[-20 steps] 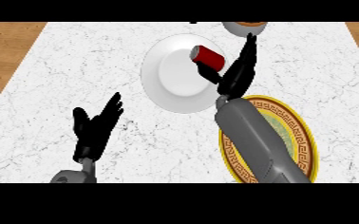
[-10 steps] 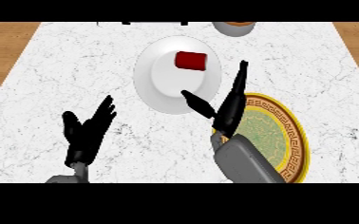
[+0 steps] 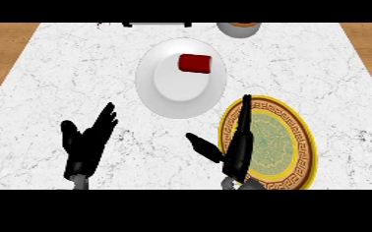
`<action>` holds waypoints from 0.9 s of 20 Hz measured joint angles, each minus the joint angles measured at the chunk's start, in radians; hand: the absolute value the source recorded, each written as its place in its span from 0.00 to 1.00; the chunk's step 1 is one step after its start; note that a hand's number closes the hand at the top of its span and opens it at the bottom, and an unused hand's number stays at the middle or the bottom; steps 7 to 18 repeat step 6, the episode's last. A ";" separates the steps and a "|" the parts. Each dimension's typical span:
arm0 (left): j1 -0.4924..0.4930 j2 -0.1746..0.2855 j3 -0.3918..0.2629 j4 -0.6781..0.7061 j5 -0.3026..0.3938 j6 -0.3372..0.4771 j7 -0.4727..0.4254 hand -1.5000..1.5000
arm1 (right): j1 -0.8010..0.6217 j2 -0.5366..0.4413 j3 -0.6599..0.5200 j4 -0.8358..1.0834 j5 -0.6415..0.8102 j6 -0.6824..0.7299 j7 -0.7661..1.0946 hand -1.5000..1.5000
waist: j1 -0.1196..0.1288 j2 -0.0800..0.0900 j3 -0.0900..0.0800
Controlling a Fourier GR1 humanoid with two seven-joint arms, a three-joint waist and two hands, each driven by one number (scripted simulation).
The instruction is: Pick the can from the plate and place it in the plate
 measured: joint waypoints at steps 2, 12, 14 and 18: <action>-0.023 0.007 0.017 0.026 0.006 -0.012 0.003 0.50 | 0.042 0.006 0.019 -0.028 0.066 0.015 0.040 0.00 | -0.002 0.000 0.000; -0.026 -0.009 0.014 0.025 -0.006 -0.006 0.012 0.50 | 0.116 0.014 0.043 -0.052 0.103 0.023 0.027 0.00 | -0.002 0.000 0.000; -0.026 -0.009 0.014 0.025 -0.006 -0.006 0.012 0.50 | 0.116 0.014 0.043 -0.052 0.103 0.023 0.027 0.00 | -0.002 0.000 0.000; -0.026 -0.009 0.014 0.025 -0.006 -0.006 0.012 0.50 | 0.116 0.014 0.043 -0.052 0.103 0.023 0.027 0.00 | -0.002 0.000 0.000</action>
